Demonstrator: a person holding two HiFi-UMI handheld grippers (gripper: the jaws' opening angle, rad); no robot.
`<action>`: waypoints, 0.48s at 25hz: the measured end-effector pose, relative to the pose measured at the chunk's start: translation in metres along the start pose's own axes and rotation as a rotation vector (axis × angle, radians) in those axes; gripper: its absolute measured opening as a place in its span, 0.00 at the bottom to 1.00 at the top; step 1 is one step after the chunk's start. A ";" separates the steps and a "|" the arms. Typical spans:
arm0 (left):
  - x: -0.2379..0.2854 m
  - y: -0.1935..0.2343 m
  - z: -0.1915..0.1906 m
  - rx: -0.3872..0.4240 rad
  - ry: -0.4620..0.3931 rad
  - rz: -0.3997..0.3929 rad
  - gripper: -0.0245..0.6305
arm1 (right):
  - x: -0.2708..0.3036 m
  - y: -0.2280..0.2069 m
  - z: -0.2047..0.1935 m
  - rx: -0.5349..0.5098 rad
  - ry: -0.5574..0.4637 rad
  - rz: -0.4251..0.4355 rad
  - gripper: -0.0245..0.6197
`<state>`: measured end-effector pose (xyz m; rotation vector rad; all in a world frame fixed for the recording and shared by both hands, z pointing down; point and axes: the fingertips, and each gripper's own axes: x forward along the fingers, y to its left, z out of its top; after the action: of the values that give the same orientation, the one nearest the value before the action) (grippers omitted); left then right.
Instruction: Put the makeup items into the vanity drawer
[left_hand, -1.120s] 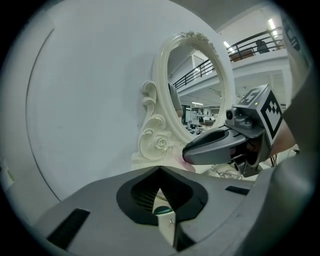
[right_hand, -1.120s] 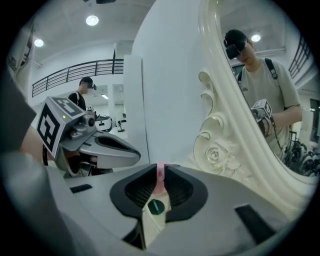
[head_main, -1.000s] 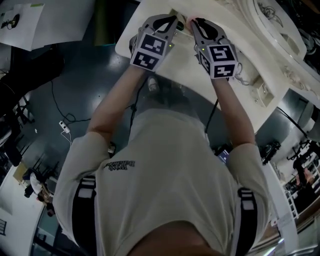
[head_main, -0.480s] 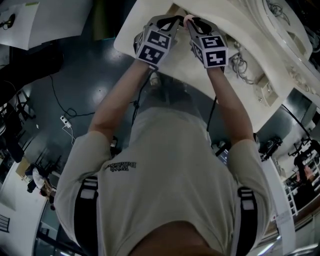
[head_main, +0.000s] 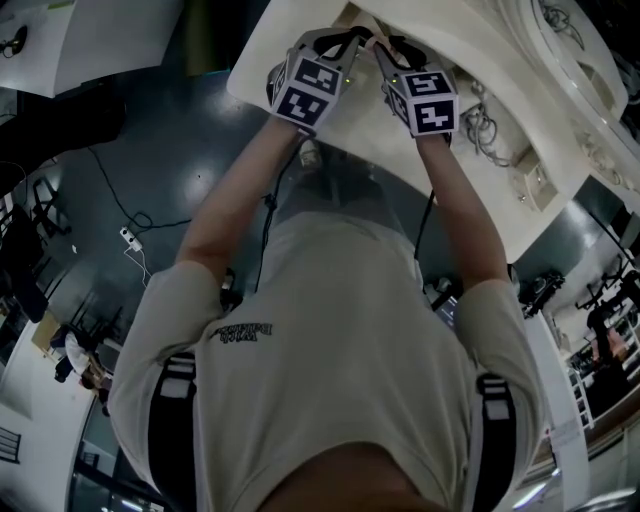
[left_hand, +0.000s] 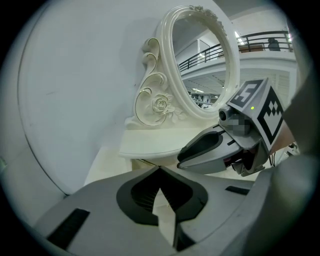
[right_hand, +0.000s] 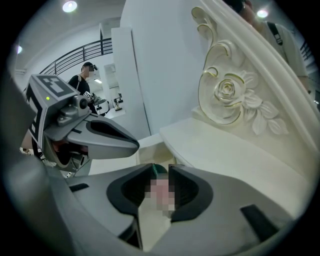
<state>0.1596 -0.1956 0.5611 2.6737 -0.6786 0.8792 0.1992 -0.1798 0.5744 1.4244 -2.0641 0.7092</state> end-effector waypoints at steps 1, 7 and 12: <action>0.000 -0.001 -0.001 -0.002 0.001 -0.001 0.06 | 0.000 0.001 -0.001 0.000 0.000 0.001 0.20; -0.007 0.002 0.001 0.003 -0.008 0.006 0.06 | -0.003 0.005 -0.002 -0.001 -0.001 -0.003 0.20; -0.015 0.003 0.010 0.009 -0.025 0.018 0.06 | -0.016 0.004 0.013 -0.005 -0.040 -0.011 0.20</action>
<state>0.1524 -0.1965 0.5447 2.6945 -0.7071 0.8573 0.1985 -0.1766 0.5538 1.4576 -2.0853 0.6755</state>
